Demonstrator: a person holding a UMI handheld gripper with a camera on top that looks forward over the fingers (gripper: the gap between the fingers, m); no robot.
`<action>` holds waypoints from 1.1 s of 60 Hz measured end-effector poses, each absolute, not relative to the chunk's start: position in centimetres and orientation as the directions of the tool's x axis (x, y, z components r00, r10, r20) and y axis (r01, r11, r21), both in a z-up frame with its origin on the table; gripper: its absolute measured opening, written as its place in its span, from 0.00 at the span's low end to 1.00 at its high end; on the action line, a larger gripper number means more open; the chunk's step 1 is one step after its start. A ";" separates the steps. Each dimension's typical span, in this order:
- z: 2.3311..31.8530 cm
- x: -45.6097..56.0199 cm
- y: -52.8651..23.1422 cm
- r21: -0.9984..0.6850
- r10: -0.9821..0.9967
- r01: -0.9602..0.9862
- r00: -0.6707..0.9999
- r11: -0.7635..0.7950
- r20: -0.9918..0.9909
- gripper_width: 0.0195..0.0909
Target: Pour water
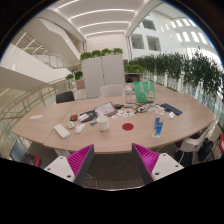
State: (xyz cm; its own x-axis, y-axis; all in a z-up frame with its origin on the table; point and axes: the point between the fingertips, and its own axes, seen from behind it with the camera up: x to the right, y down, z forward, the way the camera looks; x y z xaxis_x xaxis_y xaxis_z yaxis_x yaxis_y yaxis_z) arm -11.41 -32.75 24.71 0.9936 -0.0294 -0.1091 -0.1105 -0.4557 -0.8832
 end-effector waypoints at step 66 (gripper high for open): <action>7.3 19.6 -1.0 -0.972 -0.188 0.002 0.981 -0.235 0.047 0.40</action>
State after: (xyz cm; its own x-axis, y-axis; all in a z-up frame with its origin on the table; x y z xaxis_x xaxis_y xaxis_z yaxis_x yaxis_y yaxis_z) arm 19.57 -1.01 7.28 0.9811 -0.1878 0.0475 0.0020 -0.2353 -0.9719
